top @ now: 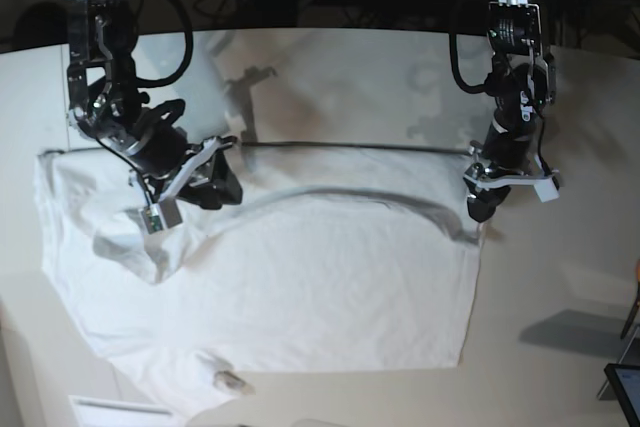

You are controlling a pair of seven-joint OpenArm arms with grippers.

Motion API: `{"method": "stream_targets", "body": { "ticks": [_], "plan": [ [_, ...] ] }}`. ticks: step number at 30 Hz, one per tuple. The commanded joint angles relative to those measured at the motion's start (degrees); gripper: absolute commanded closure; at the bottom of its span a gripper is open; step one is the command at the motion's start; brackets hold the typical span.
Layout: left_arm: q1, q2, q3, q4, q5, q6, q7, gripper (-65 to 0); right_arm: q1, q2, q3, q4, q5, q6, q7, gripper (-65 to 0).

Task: Fold the T-shirt properly
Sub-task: 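Carry the sleeve across the shirt toward the left gripper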

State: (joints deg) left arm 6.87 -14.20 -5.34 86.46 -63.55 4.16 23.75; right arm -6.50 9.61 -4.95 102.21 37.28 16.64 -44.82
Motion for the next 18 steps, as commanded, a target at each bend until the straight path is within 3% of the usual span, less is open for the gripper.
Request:
{"method": "stream_targets", "body": {
  "ticks": [1,4,11,18],
  "plan": [
    [-0.1,-0.8,-1.8,0.4,-0.3,-0.6,-1.2,-21.2,1.2,0.5,-0.5,1.0,0.8,0.5,0.6,-15.2],
    [1.1,-0.8,-4.4,0.1,-0.3,-0.7,-1.2,-21.2,1.7,0.5,-2.8,1.0,0.8,0.5,-1.2,0.0],
    [2.8,-0.8,-4.4,0.7,-0.4,-0.8,-1.2,-21.2,2.0,0.2,-8.3,0.6,0.9,0.5,-1.2,0.0],
    [3.2,0.3,-4.0,9.3,-0.3,-0.9,-0.8,-21.2,4.2,0.0,-13.3,-6.0,0.9,0.4,-0.8,-0.1]
  ]
}}
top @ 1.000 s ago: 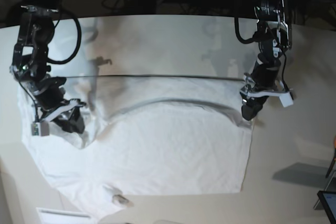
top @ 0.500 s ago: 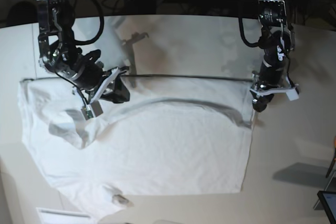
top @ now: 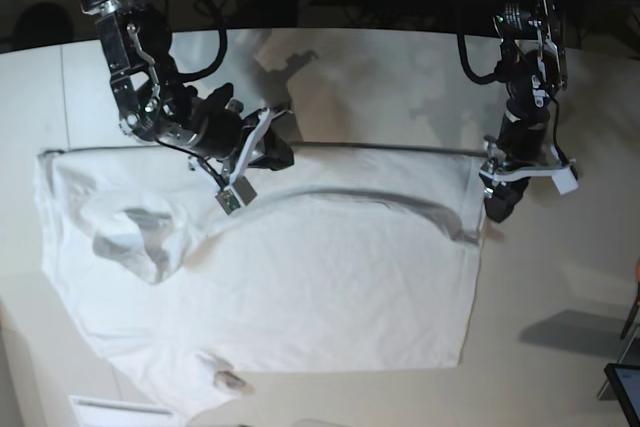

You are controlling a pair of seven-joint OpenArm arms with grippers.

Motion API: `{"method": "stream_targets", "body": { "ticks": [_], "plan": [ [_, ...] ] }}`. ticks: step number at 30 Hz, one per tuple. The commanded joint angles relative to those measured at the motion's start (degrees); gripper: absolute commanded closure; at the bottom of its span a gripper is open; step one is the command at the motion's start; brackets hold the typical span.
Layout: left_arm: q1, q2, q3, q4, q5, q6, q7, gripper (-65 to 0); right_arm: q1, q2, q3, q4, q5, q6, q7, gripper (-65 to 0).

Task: Fold the T-shirt properly
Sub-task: 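Carry the sleeve across the shirt toward the left gripper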

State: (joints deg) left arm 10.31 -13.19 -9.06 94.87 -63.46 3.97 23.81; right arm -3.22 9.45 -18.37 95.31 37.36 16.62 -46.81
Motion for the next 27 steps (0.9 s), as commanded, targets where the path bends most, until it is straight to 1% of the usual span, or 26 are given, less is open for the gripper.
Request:
{"method": "stream_targets", "body": {
  "ticks": [1,4,6,7,8,10,13,17,22,23,25,27],
  "plan": [
    [-0.2,-0.7,-0.3,1.7,-0.4,-0.6,-0.9,-21.2,1.3,-0.3,-0.2,0.3,0.8,0.4,1.2,-0.1],
    [-0.7,-1.0,2.3,2.2,-0.4,-0.6,-0.8,-21.0,2.1,-1.3,-0.4,-0.9,0.4,0.4,1.2,-0.1],
    [-1.0,-1.1,4.7,1.3,-0.1,-0.6,-0.9,-20.3,3.1,-1.4,-0.6,-1.9,0.4,0.4,1.2,-0.1],
    [-1.6,-1.0,6.0,0.6,0.9,-0.6,-1.0,-17.1,3.3,-1.7,-0.6,-2.4,0.4,0.4,1.2,-0.1],
    [-2.1,-0.9,7.0,-0.1,1.9,-0.6,-0.9,-12.6,3.7,-2.3,-0.6,-2.6,0.4,0.4,1.1,-0.1],
    [-2.7,-0.7,9.0,-2.1,4.5,-0.6,-0.9,-0.2,4.1,-2.7,-0.6,-2.7,0.4,0.4,1.0,-0.1],
    [-3.0,-0.6,11.6,-5.1,5.9,-0.6,-1.2,0.0,4.3,-3.0,-0.6,-2.7,0.4,0.4,0.9,-0.1],
    [-2.3,-0.6,11.8,-6.2,5.7,-0.5,-1.3,0.0,4.7,-3.1,-1.3,-2.9,0.4,0.4,1.0,-0.1],
    [-1.4,-0.6,11.7,-6.7,5.9,-0.3,-1.4,0.0,6.9,-4.4,-4.4,-5.7,0.4,0.2,1.2,-0.1],
    [-1.4,-0.6,11.7,-6.7,5.9,-0.3,-1.4,0.0,7.3,-5.1,-5.0,-6.4,0.4,0.2,1.2,-0.1],
    [-1.4,-0.7,11.7,-6.7,5.9,-0.3,-1.4,0.0,8.6,-6.3,-5.3,-8.3,0.4,0.2,1.2,-0.1],
    [-1.3,-0.7,11.7,-7.1,6.0,-0.3,-1.4,0.0,9.5,-6.8,-5.4,-10.5,0.4,0.2,1.2,-0.1]
  ]
}}
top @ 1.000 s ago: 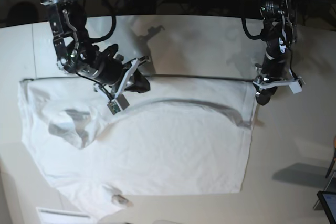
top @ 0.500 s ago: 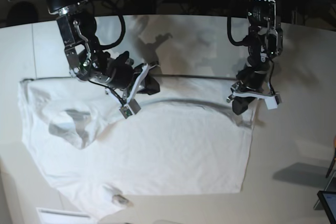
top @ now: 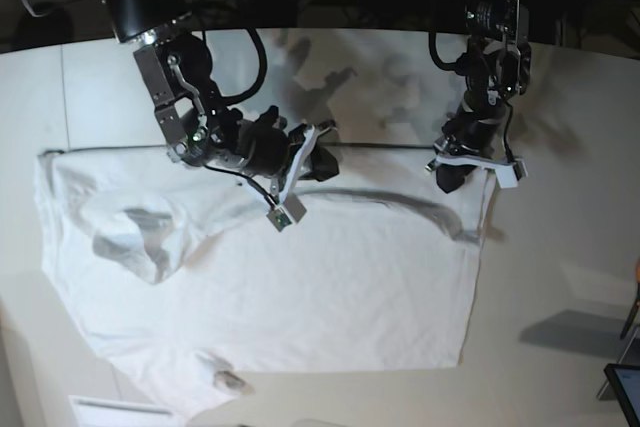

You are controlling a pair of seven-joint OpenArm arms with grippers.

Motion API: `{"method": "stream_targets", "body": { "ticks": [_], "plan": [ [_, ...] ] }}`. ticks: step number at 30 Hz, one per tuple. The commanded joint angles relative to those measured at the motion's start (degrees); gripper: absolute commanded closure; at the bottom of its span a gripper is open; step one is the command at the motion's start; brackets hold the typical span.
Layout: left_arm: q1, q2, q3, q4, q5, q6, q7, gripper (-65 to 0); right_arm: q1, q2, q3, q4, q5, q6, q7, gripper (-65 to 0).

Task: Fold the T-shirt properly
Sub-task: 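Carry the sleeve across the shirt toward the left gripper, then release the sleeve and move the right gripper back to the shirt side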

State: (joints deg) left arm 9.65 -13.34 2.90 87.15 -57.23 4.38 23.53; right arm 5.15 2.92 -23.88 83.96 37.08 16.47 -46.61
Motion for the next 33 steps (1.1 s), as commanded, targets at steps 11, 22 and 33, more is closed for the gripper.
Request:
{"method": "stream_targets", "body": {
  "ticks": [11,22,33],
  "plan": [
    [-0.4,-0.5,-0.3,-3.3,-0.5,-0.7,-3.1,0.0,6.5,-1.3,0.5,-7.3,0.7,0.4,1.1,-0.1],
    [-0.4,-0.5,-0.3,-3.3,-0.5,-0.7,-3.1,0.0,10.6,-1.2,0.1,-14.6,0.7,0.4,4.7,-0.1],
    [0.3,-0.6,-0.3,-3.3,-0.5,-0.7,-3.1,0.0,15.9,-1.0,0.2,-19.4,0.6,0.4,5.6,0.0]
  ]
}}
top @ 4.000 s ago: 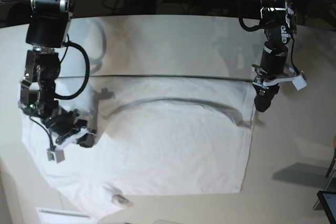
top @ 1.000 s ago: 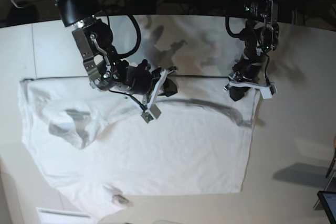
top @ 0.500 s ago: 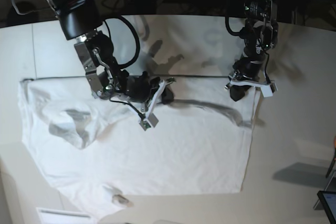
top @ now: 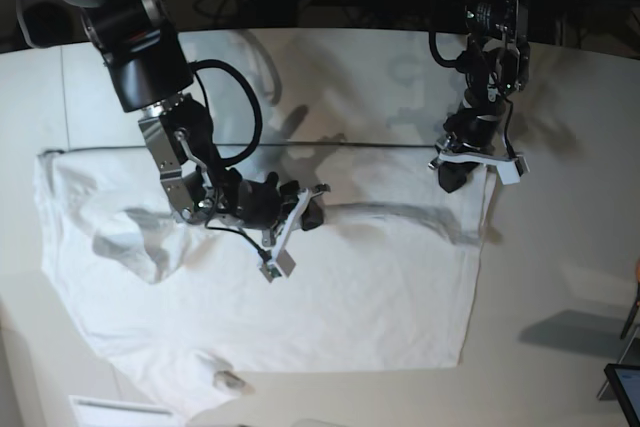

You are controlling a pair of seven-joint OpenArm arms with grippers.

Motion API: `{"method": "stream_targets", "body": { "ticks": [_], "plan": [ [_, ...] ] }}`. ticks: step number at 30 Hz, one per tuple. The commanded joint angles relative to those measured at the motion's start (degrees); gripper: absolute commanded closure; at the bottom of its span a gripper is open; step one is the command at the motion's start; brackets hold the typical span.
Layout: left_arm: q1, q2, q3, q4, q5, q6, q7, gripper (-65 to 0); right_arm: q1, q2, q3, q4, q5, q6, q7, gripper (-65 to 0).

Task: Fold the T-shirt properly
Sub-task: 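Release the sleeve and move the right gripper back to the shirt side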

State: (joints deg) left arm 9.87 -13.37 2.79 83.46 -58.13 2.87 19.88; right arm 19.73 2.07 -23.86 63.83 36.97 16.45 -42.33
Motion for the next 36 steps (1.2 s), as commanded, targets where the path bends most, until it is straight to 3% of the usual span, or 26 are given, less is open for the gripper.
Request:
{"method": "stream_targets", "body": {
  "ticks": [1,10,14,22,27,32,34,36],
  "plan": [
    [0.1,-0.6,-0.2,0.4,0.4,0.8,0.6,0.0,1.4,-0.2,0.0,-0.1,0.7,0.4,2.4,0.0],
    [1.0,-0.8,-0.2,3.3,0.4,0.8,0.6,0.0,1.5,0.0,-0.1,-5.6,0.7,0.7,9.9,0.0],
    [2.4,-0.9,-0.2,7.7,0.4,0.8,0.6,0.0,1.4,1.8,-0.1,-2.4,0.7,0.7,10.6,0.0],
    [4.8,-0.5,-4.5,18.1,0.8,0.8,0.6,0.0,-7.4,10.5,3.2,21.1,0.7,-0.1,10.8,0.0],
    [2.0,-1.1,-3.8,17.3,2.0,0.8,1.0,0.0,-17.5,13.7,13.9,29.4,0.7,-9.5,11.3,-0.1],
    [1.2,-1.6,-1.4,16.7,12.1,0.7,4.8,-0.2,-25.3,18.3,22.1,33.7,0.4,-13.3,13.9,-1.9],
    [1.2,-1.4,-1.1,16.8,17.5,0.6,5.9,-1.0,-26.5,20.8,22.1,34.1,-2.7,-14.8,13.9,-6.2],
    [1.6,-1.2,-1.0,16.9,20.5,0.6,5.9,-5.9,-27.7,21.5,22.1,34.6,-7.8,-14.8,13.9,-11.3]
  ]
}}
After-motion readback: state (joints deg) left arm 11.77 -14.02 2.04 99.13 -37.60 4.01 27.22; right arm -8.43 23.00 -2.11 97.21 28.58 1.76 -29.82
